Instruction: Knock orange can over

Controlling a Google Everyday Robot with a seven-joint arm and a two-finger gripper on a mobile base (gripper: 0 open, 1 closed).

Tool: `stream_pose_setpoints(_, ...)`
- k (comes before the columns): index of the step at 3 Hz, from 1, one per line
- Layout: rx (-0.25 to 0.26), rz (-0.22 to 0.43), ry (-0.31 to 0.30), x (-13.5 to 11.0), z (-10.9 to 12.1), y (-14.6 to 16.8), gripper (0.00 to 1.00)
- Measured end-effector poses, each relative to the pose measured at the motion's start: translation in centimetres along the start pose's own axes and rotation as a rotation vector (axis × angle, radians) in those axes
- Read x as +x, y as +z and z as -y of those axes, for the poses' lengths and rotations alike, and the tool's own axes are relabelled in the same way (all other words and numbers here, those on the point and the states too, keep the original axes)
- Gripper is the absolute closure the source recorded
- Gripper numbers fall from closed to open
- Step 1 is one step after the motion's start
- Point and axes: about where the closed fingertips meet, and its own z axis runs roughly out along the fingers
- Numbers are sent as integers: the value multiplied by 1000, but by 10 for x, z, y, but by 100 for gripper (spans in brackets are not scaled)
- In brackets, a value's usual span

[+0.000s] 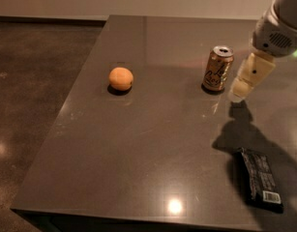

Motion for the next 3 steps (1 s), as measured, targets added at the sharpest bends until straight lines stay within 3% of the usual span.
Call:
stream_pose_setpoints(1,31,27,80,-5,28,12,0)
stream_pose_setpoints(3,69,117,205,-12,63,42,0)
